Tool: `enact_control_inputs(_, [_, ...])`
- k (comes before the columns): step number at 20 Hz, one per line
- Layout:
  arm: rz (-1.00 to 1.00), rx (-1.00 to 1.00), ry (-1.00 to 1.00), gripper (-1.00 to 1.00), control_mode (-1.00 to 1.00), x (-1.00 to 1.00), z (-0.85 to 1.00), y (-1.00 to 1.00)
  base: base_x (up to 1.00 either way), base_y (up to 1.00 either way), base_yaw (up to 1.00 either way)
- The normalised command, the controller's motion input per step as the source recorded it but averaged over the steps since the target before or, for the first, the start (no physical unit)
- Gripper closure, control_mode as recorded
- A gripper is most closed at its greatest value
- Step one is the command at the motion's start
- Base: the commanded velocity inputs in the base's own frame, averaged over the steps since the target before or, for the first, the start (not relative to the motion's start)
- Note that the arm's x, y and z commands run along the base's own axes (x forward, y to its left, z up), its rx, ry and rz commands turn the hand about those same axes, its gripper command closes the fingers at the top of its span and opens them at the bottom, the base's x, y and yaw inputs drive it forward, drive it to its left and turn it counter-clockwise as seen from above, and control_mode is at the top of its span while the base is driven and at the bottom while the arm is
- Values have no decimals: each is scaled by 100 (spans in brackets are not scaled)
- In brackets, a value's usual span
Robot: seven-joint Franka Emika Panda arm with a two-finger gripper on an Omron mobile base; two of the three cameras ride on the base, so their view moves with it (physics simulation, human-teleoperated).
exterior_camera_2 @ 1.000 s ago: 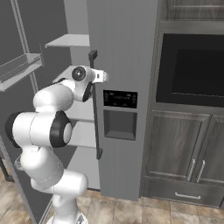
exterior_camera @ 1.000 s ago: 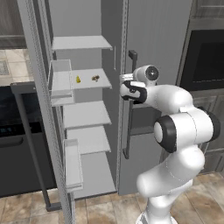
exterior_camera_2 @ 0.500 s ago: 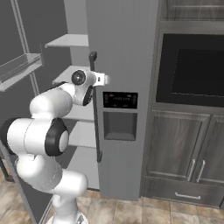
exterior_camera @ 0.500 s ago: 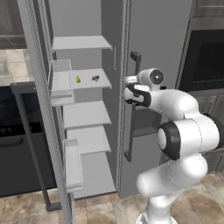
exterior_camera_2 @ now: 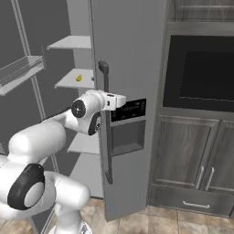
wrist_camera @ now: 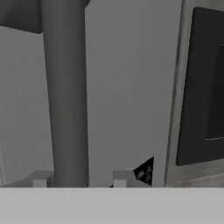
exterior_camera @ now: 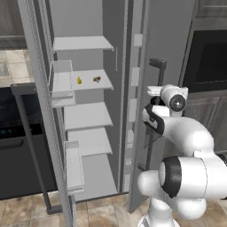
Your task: Take the lemon wedge from the fridge and place it on the plate with fish on the dining counter.
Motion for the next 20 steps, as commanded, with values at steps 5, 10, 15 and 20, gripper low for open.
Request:
enact_control_inputs(5, [-33,9,-12,100,-100,-99,45,-100,0,0,0])
enact_control_inputs(10, [-39,14,-6,100,-100,-84,88,-100,0,0,0])
enact_control_inputs(15, [-23,10,-14,-100,-100,-94,73,-51,0,0,0])
enact_control_inputs(20, [-4,1,-21,-100,-100,-86,11,64,0,0,0])
